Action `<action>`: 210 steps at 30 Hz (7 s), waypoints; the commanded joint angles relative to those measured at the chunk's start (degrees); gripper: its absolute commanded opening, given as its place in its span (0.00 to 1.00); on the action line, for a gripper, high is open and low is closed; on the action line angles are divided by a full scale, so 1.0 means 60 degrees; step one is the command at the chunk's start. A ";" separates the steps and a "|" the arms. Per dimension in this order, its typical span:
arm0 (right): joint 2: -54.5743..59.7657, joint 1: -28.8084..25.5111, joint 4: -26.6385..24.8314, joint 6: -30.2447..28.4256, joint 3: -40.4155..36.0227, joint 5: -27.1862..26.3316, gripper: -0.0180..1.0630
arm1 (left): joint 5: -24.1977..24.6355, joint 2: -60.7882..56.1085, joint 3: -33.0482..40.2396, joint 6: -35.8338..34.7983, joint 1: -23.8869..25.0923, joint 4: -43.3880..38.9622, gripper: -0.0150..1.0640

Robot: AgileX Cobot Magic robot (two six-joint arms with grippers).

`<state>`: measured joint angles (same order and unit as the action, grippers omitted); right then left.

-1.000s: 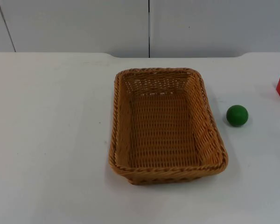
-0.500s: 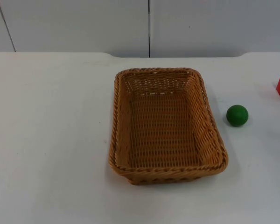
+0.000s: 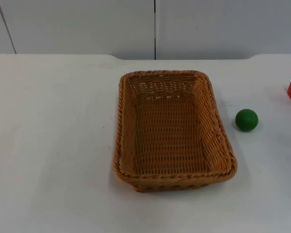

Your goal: Pick up the basket with the left hand and place the object to the left of the red cylinder into the basket with the right hand.

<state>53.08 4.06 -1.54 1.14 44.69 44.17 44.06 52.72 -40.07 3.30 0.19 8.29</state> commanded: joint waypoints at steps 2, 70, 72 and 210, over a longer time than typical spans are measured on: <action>0.0000 -0.0061 -0.0015 -0.0089 0.0038 -0.0112 0.99 | -0.0375 0.0326 -0.0063 0.0313 -0.0022 0.0555 0.99; 0.0000 -0.0061 0.0316 -0.0089 0.0038 -0.0188 0.99 | -0.0592 1.1478 -0.6760 0.0123 -0.3451 0.2977 0.01; 0.0000 -0.0061 0.0335 -0.0089 0.0038 -0.0151 0.99 | -0.0239 1.1008 -0.6607 0.0123 -0.3148 0.2977 0.01; 0.6297 0.5839 -0.0804 -0.2534 0.6109 0.0395 0.01 | -0.0331 0.6645 -0.1066 0.4761 0.0098 0.6033 0.01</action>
<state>90.01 37.34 -6.05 -13.11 81.03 49.62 41.53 93.30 -46.51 31.69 0.67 42.54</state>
